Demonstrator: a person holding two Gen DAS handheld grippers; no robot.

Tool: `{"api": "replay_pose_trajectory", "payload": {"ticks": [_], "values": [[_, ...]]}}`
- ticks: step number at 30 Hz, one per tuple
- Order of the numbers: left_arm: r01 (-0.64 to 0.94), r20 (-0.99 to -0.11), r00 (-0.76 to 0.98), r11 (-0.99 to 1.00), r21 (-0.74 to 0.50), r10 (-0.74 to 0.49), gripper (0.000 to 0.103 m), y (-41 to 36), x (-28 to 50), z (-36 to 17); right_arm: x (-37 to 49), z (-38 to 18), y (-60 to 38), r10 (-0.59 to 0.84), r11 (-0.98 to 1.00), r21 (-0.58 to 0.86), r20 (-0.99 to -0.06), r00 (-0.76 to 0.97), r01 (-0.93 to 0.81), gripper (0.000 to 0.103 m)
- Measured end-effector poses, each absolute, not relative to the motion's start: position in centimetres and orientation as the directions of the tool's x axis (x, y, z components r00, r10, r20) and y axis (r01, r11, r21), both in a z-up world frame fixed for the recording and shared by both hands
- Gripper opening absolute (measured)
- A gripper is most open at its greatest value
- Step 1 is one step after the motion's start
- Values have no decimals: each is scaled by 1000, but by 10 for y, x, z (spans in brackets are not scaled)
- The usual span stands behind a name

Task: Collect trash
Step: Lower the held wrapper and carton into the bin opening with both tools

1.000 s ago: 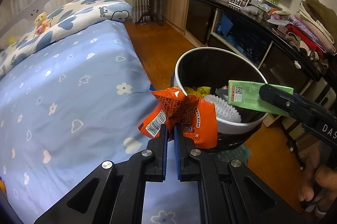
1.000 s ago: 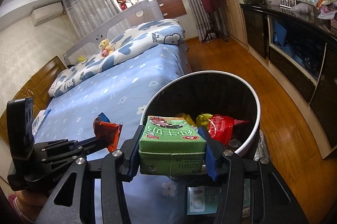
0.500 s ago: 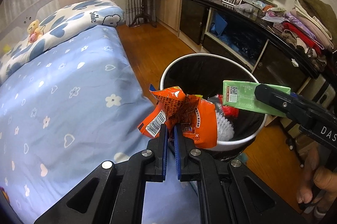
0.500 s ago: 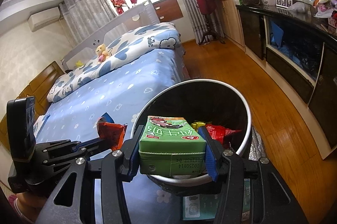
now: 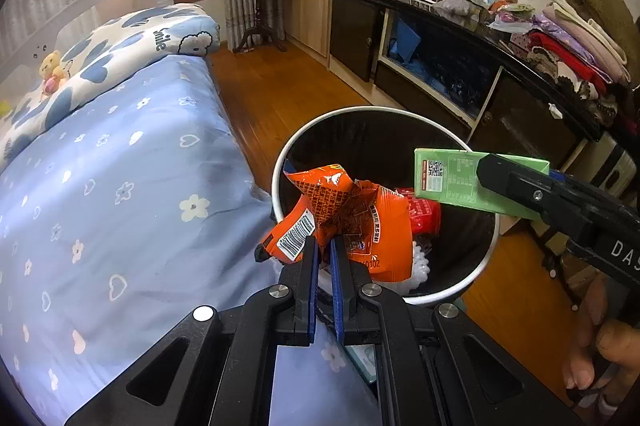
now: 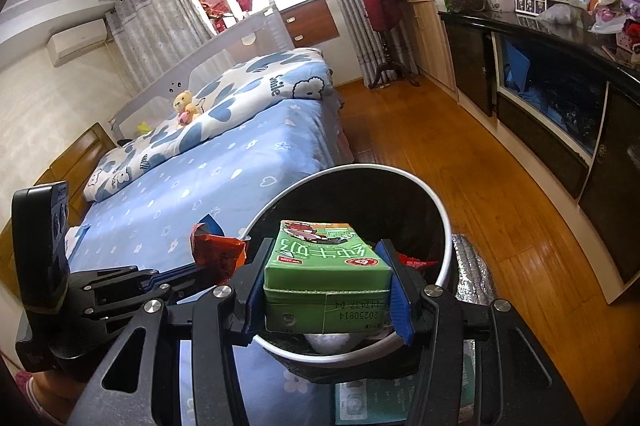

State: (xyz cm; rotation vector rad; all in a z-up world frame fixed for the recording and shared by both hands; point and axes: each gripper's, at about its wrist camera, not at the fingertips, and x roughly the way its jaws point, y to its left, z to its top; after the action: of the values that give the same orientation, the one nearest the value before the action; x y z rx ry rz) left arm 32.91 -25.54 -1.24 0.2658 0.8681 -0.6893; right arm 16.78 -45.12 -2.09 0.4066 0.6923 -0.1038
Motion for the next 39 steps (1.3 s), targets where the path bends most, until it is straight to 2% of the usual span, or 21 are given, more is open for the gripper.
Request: {"api": "replay_pose_trajectory", "payload": {"ticks": [39], "values": [[670,-790,441,742,-25,-425,5,-280,341,-15,181,-20,-469,36,909,338,-648,761,245,51]]}}
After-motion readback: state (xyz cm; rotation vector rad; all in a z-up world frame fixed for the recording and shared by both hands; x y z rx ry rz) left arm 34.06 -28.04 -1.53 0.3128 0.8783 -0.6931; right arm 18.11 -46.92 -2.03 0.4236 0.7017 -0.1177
